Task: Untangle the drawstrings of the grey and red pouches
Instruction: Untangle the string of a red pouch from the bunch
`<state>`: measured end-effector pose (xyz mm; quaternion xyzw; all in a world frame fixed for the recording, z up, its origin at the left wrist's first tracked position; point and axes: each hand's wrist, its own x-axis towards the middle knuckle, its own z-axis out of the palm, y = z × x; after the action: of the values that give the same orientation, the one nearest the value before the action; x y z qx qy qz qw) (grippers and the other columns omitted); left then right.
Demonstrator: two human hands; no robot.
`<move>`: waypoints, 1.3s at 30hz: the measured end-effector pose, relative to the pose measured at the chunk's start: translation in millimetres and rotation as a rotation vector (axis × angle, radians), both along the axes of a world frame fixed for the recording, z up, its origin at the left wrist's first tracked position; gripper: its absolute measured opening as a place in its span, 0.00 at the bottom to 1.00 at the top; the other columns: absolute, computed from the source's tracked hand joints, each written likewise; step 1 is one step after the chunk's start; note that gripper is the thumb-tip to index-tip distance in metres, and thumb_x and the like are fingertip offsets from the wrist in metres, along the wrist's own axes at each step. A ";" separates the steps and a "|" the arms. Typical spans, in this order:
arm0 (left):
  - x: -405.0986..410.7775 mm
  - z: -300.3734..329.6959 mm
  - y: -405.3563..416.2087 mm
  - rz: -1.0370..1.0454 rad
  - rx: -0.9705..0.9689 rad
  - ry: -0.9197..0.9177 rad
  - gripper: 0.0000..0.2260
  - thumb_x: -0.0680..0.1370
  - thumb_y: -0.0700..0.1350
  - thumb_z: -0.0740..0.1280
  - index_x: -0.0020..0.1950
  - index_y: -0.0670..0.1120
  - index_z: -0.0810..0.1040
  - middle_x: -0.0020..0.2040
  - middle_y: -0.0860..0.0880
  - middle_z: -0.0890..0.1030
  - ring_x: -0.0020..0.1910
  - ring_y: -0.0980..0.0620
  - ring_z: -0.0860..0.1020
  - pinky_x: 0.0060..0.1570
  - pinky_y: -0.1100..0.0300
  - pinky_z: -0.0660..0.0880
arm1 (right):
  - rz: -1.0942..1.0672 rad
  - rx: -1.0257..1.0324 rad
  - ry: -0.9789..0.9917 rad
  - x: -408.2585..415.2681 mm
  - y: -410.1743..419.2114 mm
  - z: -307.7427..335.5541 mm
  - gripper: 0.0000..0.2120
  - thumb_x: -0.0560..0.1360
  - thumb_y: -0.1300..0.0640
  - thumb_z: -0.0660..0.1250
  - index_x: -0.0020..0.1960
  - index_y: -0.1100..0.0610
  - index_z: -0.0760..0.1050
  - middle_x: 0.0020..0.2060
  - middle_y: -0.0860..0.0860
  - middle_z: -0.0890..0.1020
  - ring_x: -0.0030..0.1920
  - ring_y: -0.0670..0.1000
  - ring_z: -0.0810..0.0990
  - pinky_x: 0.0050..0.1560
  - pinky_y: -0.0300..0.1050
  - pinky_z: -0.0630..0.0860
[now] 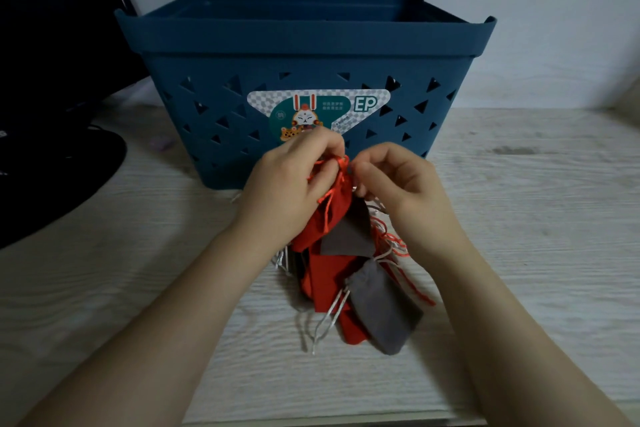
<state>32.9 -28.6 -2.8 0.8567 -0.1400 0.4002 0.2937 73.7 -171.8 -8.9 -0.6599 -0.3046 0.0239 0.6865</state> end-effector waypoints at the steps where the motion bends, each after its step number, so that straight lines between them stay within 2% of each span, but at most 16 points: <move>1: -0.5 -0.6 -0.8 -0.012 0.004 -0.008 0.04 0.73 0.40 0.63 0.47 0.47 0.72 0.41 0.54 0.76 0.41 0.56 0.75 0.43 0.62 0.70 | 0.012 0.043 0.066 0.0 -0.1 0.4 0.03 0.73 0.62 0.66 0.43 0.55 0.75 0.31 0.48 0.77 0.32 0.42 0.74 0.36 0.33 0.71; 4: -1.8 -1.7 0.5 0.010 0.060 -0.026 0.04 0.74 0.43 0.64 0.46 0.49 0.70 0.40 0.51 0.79 0.40 0.53 0.77 0.39 0.54 0.74 | 0.040 0.044 0.124 -0.2 -0.6 0.1 0.07 0.75 0.64 0.65 0.47 0.56 0.80 0.35 0.52 0.80 0.35 0.44 0.75 0.37 0.33 0.71; 6: -2.6 -1.6 3.0 0.062 0.124 -0.047 0.04 0.75 0.47 0.63 0.46 0.50 0.69 0.39 0.50 0.80 0.38 0.49 0.79 0.33 0.52 0.75 | 0.067 0.060 0.168 -0.5 -0.7 -1.4 0.07 0.74 0.64 0.65 0.47 0.58 0.81 0.37 0.57 0.80 0.39 0.52 0.74 0.40 0.39 0.71; 8: -3.7 -0.6 4.3 0.089 0.159 -0.060 0.04 0.74 0.48 0.63 0.46 0.50 0.69 0.37 0.49 0.80 0.35 0.46 0.80 0.30 0.52 0.76 | 0.073 0.084 0.233 -1.2 -1.1 -0.6 0.06 0.72 0.63 0.66 0.45 0.58 0.82 0.38 0.62 0.79 0.40 0.56 0.73 0.40 0.43 0.69; 11: -2.4 -1.2 4.1 0.141 0.202 -0.035 0.07 0.74 0.51 0.63 0.44 0.48 0.73 0.35 0.48 0.80 0.33 0.45 0.79 0.28 0.53 0.75 | 0.031 0.036 0.204 -1.8 -2.2 2.0 0.05 0.71 0.63 0.68 0.41 0.56 0.82 0.33 0.56 0.81 0.36 0.53 0.74 0.34 0.37 0.70; 13: -0.3 -2.3 5.9 0.179 0.211 0.028 0.13 0.74 0.54 0.61 0.40 0.45 0.76 0.33 0.48 0.79 0.32 0.44 0.78 0.28 0.53 0.74 | -0.018 -0.005 0.140 -1.0 -1.5 3.6 0.07 0.72 0.65 0.68 0.39 0.55 0.80 0.31 0.50 0.81 0.34 0.49 0.77 0.34 0.36 0.73; 16: 2.4 -0.8 7.6 0.055 0.018 0.142 0.13 0.75 0.53 0.62 0.35 0.46 0.74 0.28 0.53 0.74 0.29 0.57 0.73 0.31 0.59 0.71 | -0.157 -0.016 0.125 5.9 -1.1 2.3 0.10 0.74 0.66 0.66 0.37 0.55 0.77 0.30 0.48 0.80 0.32 0.44 0.80 0.34 0.35 0.75; 18: 0.5 0.8 3.4 -0.161 -0.250 0.286 0.13 0.76 0.50 0.62 0.32 0.49 0.70 0.26 0.54 0.70 0.27 0.60 0.69 0.31 0.67 0.66 | -0.215 -0.010 0.137 9.6 -1.9 0.7 0.09 0.76 0.65 0.64 0.38 0.56 0.75 0.31 0.49 0.79 0.30 0.44 0.79 0.34 0.38 0.76; 20: -1.9 1.5 -3.6 -0.351 -0.459 0.405 0.13 0.76 0.47 0.61 0.32 0.47 0.69 0.26 0.54 0.69 0.27 0.60 0.66 0.32 0.69 0.64 | -0.211 0.002 0.150 11.3 -2.1 -2.1 0.10 0.76 0.64 0.65 0.37 0.55 0.75 0.32 0.49 0.79 0.33 0.46 0.79 0.37 0.42 0.78; 25: 0.5 0.1 -1.8 -0.373 -0.680 0.463 0.12 0.75 0.45 0.60 0.31 0.45 0.68 0.24 0.52 0.68 0.26 0.59 0.66 0.30 0.69 0.64 | -0.100 -0.097 0.078 14.9 -6.3 -3.7 0.07 0.75 0.63 0.66 0.39 0.56 0.77 0.35 0.50 0.80 0.39 0.46 0.78 0.45 0.40 0.75; 28: -0.2 1.1 -3.9 -0.487 -0.758 0.502 0.14 0.75 0.45 0.59 0.29 0.51 0.71 0.24 0.56 0.67 0.27 0.59 0.65 0.30 0.69 0.64 | -0.216 -0.136 -0.002 14.8 -6.8 2.7 0.09 0.75 0.63 0.66 0.38 0.52 0.77 0.34 0.45 0.79 0.38 0.40 0.75 0.44 0.33 0.72; 31: -4.0 10.0 -9.7 -0.498 -0.800 0.452 0.15 0.75 0.45 0.59 0.28 0.53 0.72 0.25 0.57 0.67 0.26 0.56 0.65 0.30 0.68 0.63 | -0.228 -0.096 0.027 6.9 -5.4 12.1 0.08 0.75 0.62 0.65 0.39 0.54 0.77 0.35 0.47 0.79 0.38 0.41 0.75 0.42 0.33 0.72; 33: -7.5 23.1 -9.5 -0.412 -0.753 0.384 0.14 0.76 0.45 0.60 0.30 0.52 0.73 0.26 0.55 0.68 0.26 0.53 0.65 0.29 0.67 0.61 | -0.184 -0.064 0.097 0.5 -8.1 19.8 0.08 0.77 0.63 0.63 0.40 0.55 0.76 0.34 0.47 0.78 0.36 0.41 0.74 0.38 0.33 0.70; 37: -8.1 53.6 -9.2 -0.288 -0.618 0.271 0.12 0.79 0.41 0.62 0.35 0.47 0.73 0.27 0.55 0.70 0.28 0.60 0.68 0.32 0.68 0.67 | 0.049 0.144 0.284 -11.3 -10.6 45.1 0.07 0.76 0.55 0.62 0.45 0.55 0.77 0.35 0.47 0.81 0.34 0.46 0.76 0.34 0.37 0.72; 39: -6.6 73.6 -10.9 -0.271 -0.609 0.228 0.12 0.78 0.40 0.62 0.35 0.47 0.73 0.27 0.55 0.71 0.27 0.60 0.68 0.32 0.68 0.67 | 0.104 0.136 0.211 -17.5 -5.6 66.1 0.08 0.73 0.52 0.66 0.48 0.56 0.77 0.38 0.49 0.81 0.37 0.46 0.79 0.37 0.40 0.76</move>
<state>26.3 -39.5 70.7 0.7425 -0.0930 0.2826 0.6001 56.2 -177.4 57.2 -0.5889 -0.2657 0.1080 0.7556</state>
